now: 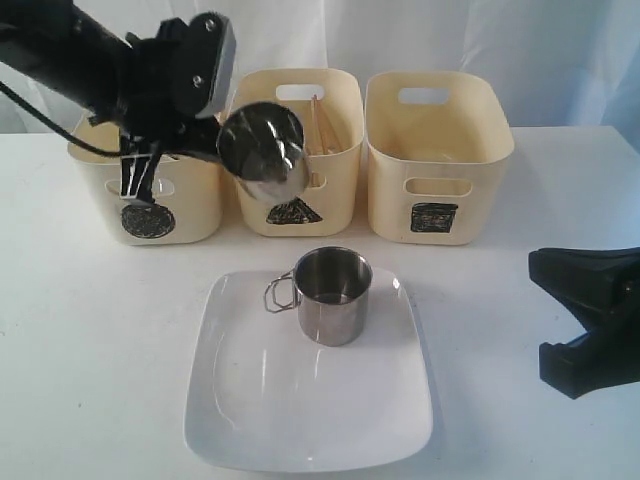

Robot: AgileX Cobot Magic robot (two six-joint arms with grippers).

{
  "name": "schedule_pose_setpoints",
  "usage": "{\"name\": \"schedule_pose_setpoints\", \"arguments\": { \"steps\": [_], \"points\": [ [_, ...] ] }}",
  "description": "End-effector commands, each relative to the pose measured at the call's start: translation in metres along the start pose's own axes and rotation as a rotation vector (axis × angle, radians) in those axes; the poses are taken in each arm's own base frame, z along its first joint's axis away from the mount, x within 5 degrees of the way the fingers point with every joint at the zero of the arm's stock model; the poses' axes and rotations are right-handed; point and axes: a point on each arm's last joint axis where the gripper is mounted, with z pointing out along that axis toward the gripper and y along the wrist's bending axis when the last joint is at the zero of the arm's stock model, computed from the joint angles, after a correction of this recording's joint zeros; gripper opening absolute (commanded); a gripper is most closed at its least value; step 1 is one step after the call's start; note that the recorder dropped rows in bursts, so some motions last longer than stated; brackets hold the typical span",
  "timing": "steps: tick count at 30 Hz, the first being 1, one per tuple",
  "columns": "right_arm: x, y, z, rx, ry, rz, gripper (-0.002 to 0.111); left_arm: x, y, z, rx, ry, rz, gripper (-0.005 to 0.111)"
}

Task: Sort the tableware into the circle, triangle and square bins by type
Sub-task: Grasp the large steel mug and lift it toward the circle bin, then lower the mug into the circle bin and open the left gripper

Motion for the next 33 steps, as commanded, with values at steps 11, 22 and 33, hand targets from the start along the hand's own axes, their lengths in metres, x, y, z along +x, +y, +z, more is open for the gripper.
{"name": "schedule_pose_setpoints", "arguments": {
  "steps": [11,22,33],
  "points": [
    [0.000,-0.001,0.000,0.009,-0.016,-0.001,0.000,0.117,0.041,0.014,-0.452,0.088,-0.549,0.000],
    [0.000,0.000,0.000,0.005,-0.010,-0.001,0.000,0.133,0.034,0.037,-0.435,0.072,-0.822,0.000],
    [0.000,0.000,0.000,0.005,-0.010,-0.001,0.000,0.132,0.033,0.038,-0.423,0.038,-0.961,0.029]
  ]
}}
